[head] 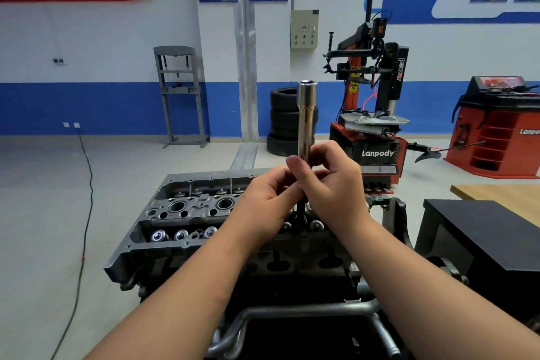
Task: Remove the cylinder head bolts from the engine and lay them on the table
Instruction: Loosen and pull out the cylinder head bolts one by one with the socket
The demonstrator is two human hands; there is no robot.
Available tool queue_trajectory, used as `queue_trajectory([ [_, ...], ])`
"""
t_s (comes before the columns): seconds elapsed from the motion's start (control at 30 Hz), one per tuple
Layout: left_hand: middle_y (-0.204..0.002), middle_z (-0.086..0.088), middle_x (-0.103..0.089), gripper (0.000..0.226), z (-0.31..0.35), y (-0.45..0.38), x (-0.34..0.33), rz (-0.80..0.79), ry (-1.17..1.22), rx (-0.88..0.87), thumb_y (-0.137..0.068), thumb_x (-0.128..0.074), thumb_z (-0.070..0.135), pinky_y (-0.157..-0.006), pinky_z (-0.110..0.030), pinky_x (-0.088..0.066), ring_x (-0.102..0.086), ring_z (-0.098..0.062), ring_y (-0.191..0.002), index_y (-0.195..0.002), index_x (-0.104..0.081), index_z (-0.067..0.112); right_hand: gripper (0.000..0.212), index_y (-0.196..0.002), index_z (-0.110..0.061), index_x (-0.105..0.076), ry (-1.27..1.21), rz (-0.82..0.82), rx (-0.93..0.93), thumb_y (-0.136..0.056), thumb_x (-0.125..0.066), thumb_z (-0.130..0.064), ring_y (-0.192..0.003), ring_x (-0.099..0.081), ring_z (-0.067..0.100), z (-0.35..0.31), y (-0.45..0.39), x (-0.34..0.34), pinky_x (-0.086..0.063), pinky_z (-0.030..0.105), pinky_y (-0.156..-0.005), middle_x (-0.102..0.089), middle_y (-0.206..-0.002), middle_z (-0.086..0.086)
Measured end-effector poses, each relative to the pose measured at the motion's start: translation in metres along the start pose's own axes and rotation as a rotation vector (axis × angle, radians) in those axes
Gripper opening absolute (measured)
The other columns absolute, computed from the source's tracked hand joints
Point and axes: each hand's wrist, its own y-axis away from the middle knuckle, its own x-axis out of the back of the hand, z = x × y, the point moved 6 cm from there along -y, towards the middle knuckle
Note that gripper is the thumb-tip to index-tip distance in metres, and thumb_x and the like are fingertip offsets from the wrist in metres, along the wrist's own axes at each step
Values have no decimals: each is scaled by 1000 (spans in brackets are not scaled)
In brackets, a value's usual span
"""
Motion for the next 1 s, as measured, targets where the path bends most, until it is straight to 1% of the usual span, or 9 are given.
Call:
queue_trajectory([
  [0.1,-111,7,-77,19,0,-1,0,20,-14,-10,-101,-62,48,-100,-39,-57,-72,-11,-110,-115,-73,43,23,-89,-9,-63,-71,0,-44,-90,-69,-31,-69,-69,21,3,0,0,-57,40,-58,-66,-76,4],
  [0.23,-117,12,-76,31,-3,-2,-1,7,32,62,-110,-44,43,-90,-26,-52,-69,-5,-114,-125,-71,34,29,-92,-7,-70,-55,-21,-86,-96,-57,-33,-65,-63,2,12,1,-2,-45,12,-59,-64,-71,-12],
  [0.3,-120,13,-75,37,-6,-2,-1,-20,40,101,-111,-38,45,-91,-29,-48,-67,-7,-119,-130,-67,33,35,-99,-10,-72,-35,-69,-113,-99,-49,-36,-75,-65,2,15,1,-6,-47,13,-66,-67,-78,-13],
  [0.37,-114,12,-77,35,-4,-2,-2,-27,42,79,-111,-39,44,-86,-23,-50,-70,-4,-111,-126,-68,33,31,-100,-19,-70,-54,-105,-121,-100,-46,-40,-83,-66,3,16,0,-9,-49,15,-71,-69,-85,-12],
  [0.5,-109,12,-78,17,1,-4,-2,12,34,1,-103,-57,46,-81,-18,-56,-72,-4,-103,-111,-72,46,28,-99,-25,-61,-95,-94,-83,-87,-63,-50,-81,-66,9,8,0,-8,-54,21,-69,-67,-85,-11],
  [0.63,-104,6,-77,28,-6,-6,2,67,35,-2,-88,-69,57,-92,-44,-61,-74,-15,-99,-109,-70,38,11,-88,-27,-60,-80,-81,-77,-92,-65,-36,-74,-65,6,8,0,-6,-50,18,-65,-65,-79,-21],
  [0.77,-116,14,-76,21,-4,-2,-2,-5,57,28,-106,-54,44,-85,-22,-57,-70,-2,-110,-120,-70,42,29,-100,-14,-69,-89,-127,-129,-96,-56,-40,-80,-66,4,13,2,-8,-49,13,-68,-68,-87,-18],
  [0.87,-122,16,-75,32,-4,-1,-2,-25,99,66,-111,-41,42,-94,-25,-52,-66,-2,-119,-130,-66,38,39,-109,-10,-72,-132,-160,-165,-98,-51,-40,-87,-68,2,16,2,-10,-49,11,-70,-72,-87,-12],
  [1.0,-112,5,-78,25,-2,-2,-1,9,116,29,-110,-49,34,-84,-21,-55,-72,-9,-110,-124,-68,26,38,-109,-12,-71,-192,-198,-212,-99,-47,-40,-91,-69,4,17,2,-13,-51,14,-70,-72,-96,-8],
])
